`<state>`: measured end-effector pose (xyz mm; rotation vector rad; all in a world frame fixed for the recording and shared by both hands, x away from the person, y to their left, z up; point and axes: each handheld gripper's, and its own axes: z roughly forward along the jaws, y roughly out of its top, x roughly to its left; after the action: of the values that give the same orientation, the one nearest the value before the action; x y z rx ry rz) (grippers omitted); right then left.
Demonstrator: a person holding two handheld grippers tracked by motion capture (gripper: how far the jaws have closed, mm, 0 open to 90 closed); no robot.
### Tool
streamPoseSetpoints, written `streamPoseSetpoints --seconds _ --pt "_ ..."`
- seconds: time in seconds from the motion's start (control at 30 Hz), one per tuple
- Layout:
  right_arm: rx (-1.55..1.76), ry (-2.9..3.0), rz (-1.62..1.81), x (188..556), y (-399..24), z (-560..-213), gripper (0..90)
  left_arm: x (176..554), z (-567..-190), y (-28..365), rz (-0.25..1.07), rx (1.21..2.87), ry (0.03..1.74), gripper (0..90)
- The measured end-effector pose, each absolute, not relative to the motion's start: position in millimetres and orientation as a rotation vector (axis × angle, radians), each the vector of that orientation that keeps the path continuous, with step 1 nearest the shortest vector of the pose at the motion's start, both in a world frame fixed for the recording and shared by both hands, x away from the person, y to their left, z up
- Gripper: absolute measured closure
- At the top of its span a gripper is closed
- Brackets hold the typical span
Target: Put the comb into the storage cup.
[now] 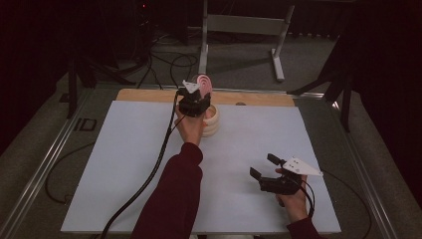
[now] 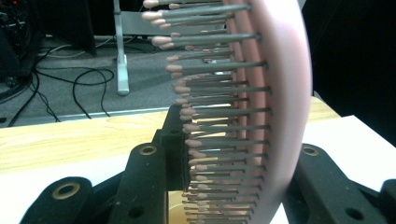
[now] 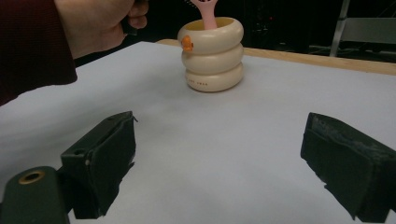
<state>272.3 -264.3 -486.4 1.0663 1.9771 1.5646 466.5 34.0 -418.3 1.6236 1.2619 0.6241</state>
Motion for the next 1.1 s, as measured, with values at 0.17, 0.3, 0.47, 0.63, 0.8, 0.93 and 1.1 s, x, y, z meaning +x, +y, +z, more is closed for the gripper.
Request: streamPoseSetpoints --seconds 0.17,0.3,0.47,0.63,0.8,0.93,1.1 --pt "1.071 1.975 1.566 272.2 -264.5 -486.4 10.2 466.0 -422.7 32.4 0.62 1.628 1.268 63.7" --pt "1.068 1.978 1.563 272.4 -264.5 -486.6 10.2 465.8 -424.5 32.0 0.618 1.629 1.269 63.7" --pt "1.069 1.976 1.564 272.6 -264.1 -486.7 10.2 465.1 -427.3 31.1 0.61 1.631 1.273 63.6" --pt "1.073 1.98 1.564 272.5 -263.4 -486.9 10.2 464.2 -430.9 30.0 0.604 1.632 1.273 63.6" --pt "1.071 1.98 1.565 273.0 -263.7 -486.9 10.2 462.9 -434.4 34.5 0.587 1.601 1.285 63.5" --pt "1.062 1.985 1.563 273.8 -262.0 -487.4 10.2 463.0 -434.2 36.6 0.583 1.604 1.285 63.5" --pt "1.063 1.986 1.564 274.2 -261.4 -487.5 10.3 464.0 -434.1 38.0 0.562 1.608 1.275 63.3"
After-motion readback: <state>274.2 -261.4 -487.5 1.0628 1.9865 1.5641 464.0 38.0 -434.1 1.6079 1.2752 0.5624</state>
